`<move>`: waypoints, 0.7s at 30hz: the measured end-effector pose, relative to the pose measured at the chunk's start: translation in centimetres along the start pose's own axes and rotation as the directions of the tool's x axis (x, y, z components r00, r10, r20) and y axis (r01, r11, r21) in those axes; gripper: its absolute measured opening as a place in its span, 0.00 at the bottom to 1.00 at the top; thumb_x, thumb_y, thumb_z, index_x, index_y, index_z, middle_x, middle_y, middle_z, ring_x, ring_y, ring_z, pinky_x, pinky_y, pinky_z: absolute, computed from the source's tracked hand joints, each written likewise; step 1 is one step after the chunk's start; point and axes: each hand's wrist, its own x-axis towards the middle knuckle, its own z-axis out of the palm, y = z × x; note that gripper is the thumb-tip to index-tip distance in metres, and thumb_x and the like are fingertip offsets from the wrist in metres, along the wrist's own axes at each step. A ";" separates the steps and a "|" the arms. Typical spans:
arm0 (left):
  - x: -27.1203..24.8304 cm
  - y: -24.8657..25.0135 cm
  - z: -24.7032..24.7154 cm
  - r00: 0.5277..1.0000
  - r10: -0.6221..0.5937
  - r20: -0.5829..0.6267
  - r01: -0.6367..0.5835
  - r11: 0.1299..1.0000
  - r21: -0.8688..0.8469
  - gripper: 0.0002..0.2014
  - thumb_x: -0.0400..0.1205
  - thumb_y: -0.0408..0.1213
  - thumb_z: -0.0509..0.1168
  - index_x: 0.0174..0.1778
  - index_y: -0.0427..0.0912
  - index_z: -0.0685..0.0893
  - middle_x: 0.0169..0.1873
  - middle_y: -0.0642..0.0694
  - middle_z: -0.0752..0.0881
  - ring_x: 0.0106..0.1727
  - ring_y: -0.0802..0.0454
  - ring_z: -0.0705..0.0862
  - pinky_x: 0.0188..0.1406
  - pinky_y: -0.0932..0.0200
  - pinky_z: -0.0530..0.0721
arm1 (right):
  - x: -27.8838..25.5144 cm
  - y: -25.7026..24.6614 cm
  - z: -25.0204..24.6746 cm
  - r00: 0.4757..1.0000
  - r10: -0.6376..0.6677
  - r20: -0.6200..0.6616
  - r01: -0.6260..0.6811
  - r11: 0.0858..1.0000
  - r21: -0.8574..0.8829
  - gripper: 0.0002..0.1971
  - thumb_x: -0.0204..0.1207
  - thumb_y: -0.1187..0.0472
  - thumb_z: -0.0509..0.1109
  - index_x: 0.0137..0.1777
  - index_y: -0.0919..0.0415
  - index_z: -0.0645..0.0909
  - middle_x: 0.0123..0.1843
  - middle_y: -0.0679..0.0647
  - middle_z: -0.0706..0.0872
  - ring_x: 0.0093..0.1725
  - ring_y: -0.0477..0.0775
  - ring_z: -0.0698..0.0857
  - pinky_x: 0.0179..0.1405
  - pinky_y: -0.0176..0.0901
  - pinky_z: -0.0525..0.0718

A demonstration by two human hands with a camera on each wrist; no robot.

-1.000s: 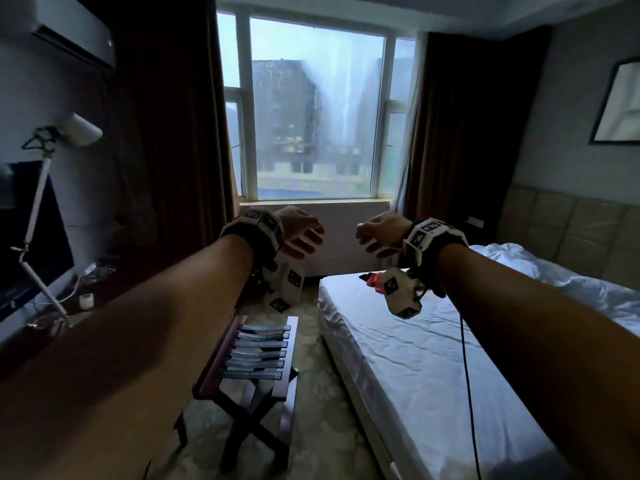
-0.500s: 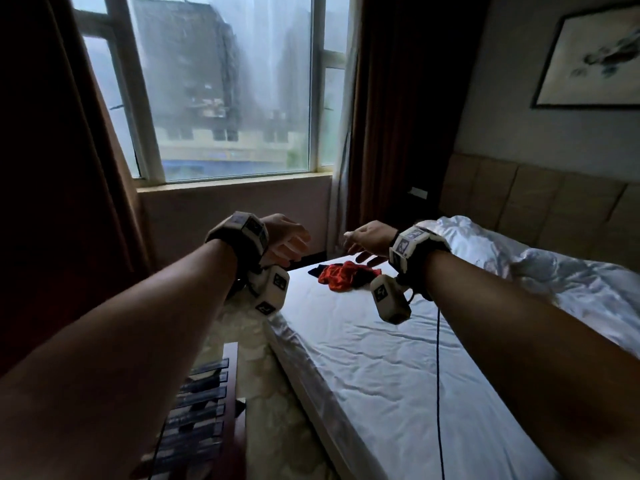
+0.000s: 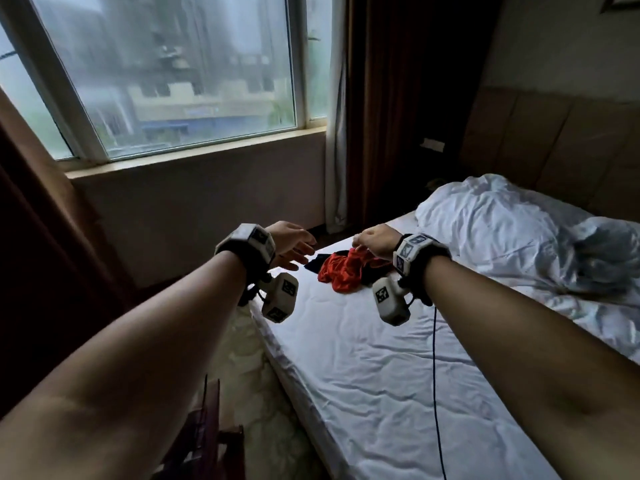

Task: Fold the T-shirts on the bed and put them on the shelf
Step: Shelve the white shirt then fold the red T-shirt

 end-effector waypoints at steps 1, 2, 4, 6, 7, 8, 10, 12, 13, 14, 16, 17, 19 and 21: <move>2.2 -0.2 -0.1 1.000 -0.021 0.014 0.021 1.000 -0.009 0.09 0.84 0.36 0.61 0.53 0.39 0.85 0.46 0.41 0.89 0.40 0.45 0.87 0.41 0.52 0.87 | 2.6 0.8 0.2 1.000 0.016 -0.004 -0.016 1.000 -0.017 0.11 0.78 0.57 0.68 0.34 0.56 0.85 0.43 0.58 0.88 0.39 0.55 0.86 0.41 0.49 0.85; 4.6 -0.4 -0.3 0.999 -0.039 0.029 0.039 0.999 -0.018 0.09 0.84 0.36 0.61 0.53 0.38 0.85 0.48 0.40 0.89 0.43 0.44 0.87 0.43 0.51 0.86 | 5.5 1.7 0.5 0.999 0.037 -0.008 -0.037 0.999 -0.026 0.13 0.76 0.56 0.70 0.31 0.56 0.84 0.42 0.58 0.89 0.41 0.58 0.87 0.46 0.53 0.87; 9.4 -0.4 -0.8 0.996 -0.071 0.048 0.073 0.997 -0.026 0.10 0.84 0.36 0.60 0.55 0.37 0.85 0.51 0.39 0.89 0.46 0.42 0.87 0.46 0.49 0.86 | 11.2 3.4 0.8 0.998 0.068 -0.013 -0.069 0.997 -0.039 0.12 0.72 0.52 0.70 0.29 0.57 0.84 0.43 0.60 0.90 0.45 0.62 0.88 0.51 0.57 0.87; 13.9 -0.4 -1.2 0.993 -0.094 0.067 0.096 0.995 -0.028 0.10 0.84 0.36 0.60 0.55 0.37 0.85 0.53 0.38 0.89 0.46 0.42 0.87 0.47 0.48 0.86 | 15.5 4.6 0.9 0.994 0.106 -0.009 -0.106 0.994 -0.010 0.12 0.69 0.51 0.69 0.32 0.58 0.85 0.44 0.61 0.91 0.44 0.62 0.89 0.47 0.55 0.87; 16.0 -0.4 -1.3 0.992 -0.100 0.074 0.102 0.994 -0.034 0.10 0.84 0.36 0.60 0.54 0.38 0.85 0.53 0.38 0.89 0.46 0.43 0.88 0.48 0.48 0.86 | 17.1 5.0 1.0 0.993 0.121 -0.005 -0.121 0.993 0.017 0.12 0.71 0.52 0.69 0.33 0.59 0.85 0.43 0.62 0.91 0.40 0.61 0.88 0.43 0.52 0.86; 18.6 -0.3 -1.5 0.991 -0.103 0.079 0.107 0.994 -0.039 0.09 0.84 0.35 0.60 0.52 0.39 0.85 0.53 0.38 0.89 0.45 0.43 0.88 0.49 0.47 0.86 | 18.9 5.2 0.9 0.990 0.139 -0.001 -0.139 0.990 0.040 0.11 0.73 0.55 0.69 0.34 0.59 0.86 0.41 0.61 0.90 0.38 0.58 0.87 0.40 0.50 0.84; 23.4 -0.5 -1.7 0.989 -0.115 0.093 0.118 0.992 -0.032 0.08 0.83 0.35 0.61 0.50 0.40 0.85 0.52 0.39 0.89 0.44 0.44 0.88 0.49 0.48 0.86 | 21.9 5.6 0.8 0.985 0.173 -0.010 -0.171 0.982 0.084 0.10 0.76 0.57 0.68 0.37 0.60 0.86 0.37 0.58 0.88 0.35 0.55 0.86 0.37 0.47 0.84; 27.7 -1.1 -1.6 0.985 -0.130 0.116 0.133 0.991 -0.015 0.08 0.83 0.35 0.61 0.51 0.39 0.85 0.48 0.41 0.89 0.41 0.46 0.88 0.47 0.50 0.86 | 24.9 6.7 1.2 0.978 0.208 -0.016 -0.205 0.972 0.115 0.09 0.78 0.60 0.67 0.39 0.60 0.85 0.35 0.55 0.87 0.33 0.53 0.84 0.33 0.44 0.83; 30.4 -1.5 -1.6 0.980 -0.141 0.138 0.142 0.990 -0.003 0.08 0.83 0.35 0.61 0.50 0.39 0.85 0.46 0.42 0.89 0.40 0.46 0.88 0.46 0.51 0.86 | 27.1 7.6 1.7 0.974 0.226 -0.015 -0.222 0.966 0.131 0.09 0.79 0.61 0.66 0.39 0.60 0.85 0.35 0.54 0.85 0.32 0.53 0.83 0.31 0.42 0.81; 32.8 -2.1 -1.5 0.976 -0.155 0.155 0.155 0.988 0.009 0.07 0.83 0.35 0.61 0.49 0.40 0.85 0.45 0.42 0.89 0.40 0.47 0.88 0.44 0.52 0.86 | 29.0 8.5 2.2 0.970 0.244 -0.015 -0.239 0.960 0.142 0.10 0.80 0.62 0.66 0.38 0.59 0.84 0.35 0.54 0.85 0.32 0.52 0.83 0.31 0.41 0.81; 38.1 -3.4 -1.4 0.967 -0.174 0.184 0.172 0.985 0.025 0.08 0.82 0.34 0.62 0.49 0.39 0.85 0.47 0.40 0.89 0.41 0.46 0.88 0.43 0.53 0.87 | 33.2 10.6 3.5 0.958 0.287 -0.015 -0.281 0.946 0.159 0.10 0.79 0.62 0.66 0.36 0.56 0.83 0.35 0.53 0.85 0.31 0.52 0.83 0.33 0.43 0.81; 40.9 -4.2 -1.2 0.963 -0.186 0.194 0.182 0.983 0.035 0.09 0.82 0.34 0.61 0.51 0.37 0.86 0.49 0.39 0.89 0.42 0.45 0.88 0.42 0.53 0.87 | 35.1 11.5 4.2 0.949 0.316 -0.015 -0.309 0.937 0.165 0.10 0.78 0.62 0.66 0.35 0.57 0.83 0.35 0.54 0.86 0.32 0.52 0.83 0.33 0.43 0.81; 46.8 -5.7 -1.0 0.958 -0.205 0.203 0.200 0.979 0.043 0.11 0.82 0.33 0.61 0.54 0.34 0.85 0.50 0.37 0.88 0.43 0.44 0.87 0.39 0.56 0.87 | 39.5 13.3 5.8 0.927 0.375 -0.026 -0.366 0.916 0.166 0.09 0.77 0.62 0.66 0.36 0.59 0.84 0.35 0.54 0.85 0.32 0.52 0.83 0.32 0.42 0.81; 52.0 -7.3 -0.7 0.945 -0.239 0.224 0.236 0.971 0.038 0.09 0.82 0.32 0.60 0.52 0.35 0.85 0.46 0.37 0.87 0.39 0.46 0.86 0.30 0.60 0.87 | 42.9 14.8 7.3 0.892 0.451 -0.014 -0.441 0.879 0.181 0.09 0.76 0.63 0.65 0.36 0.61 0.84 0.33 0.55 0.83 0.31 0.52 0.82 0.29 0.40 0.78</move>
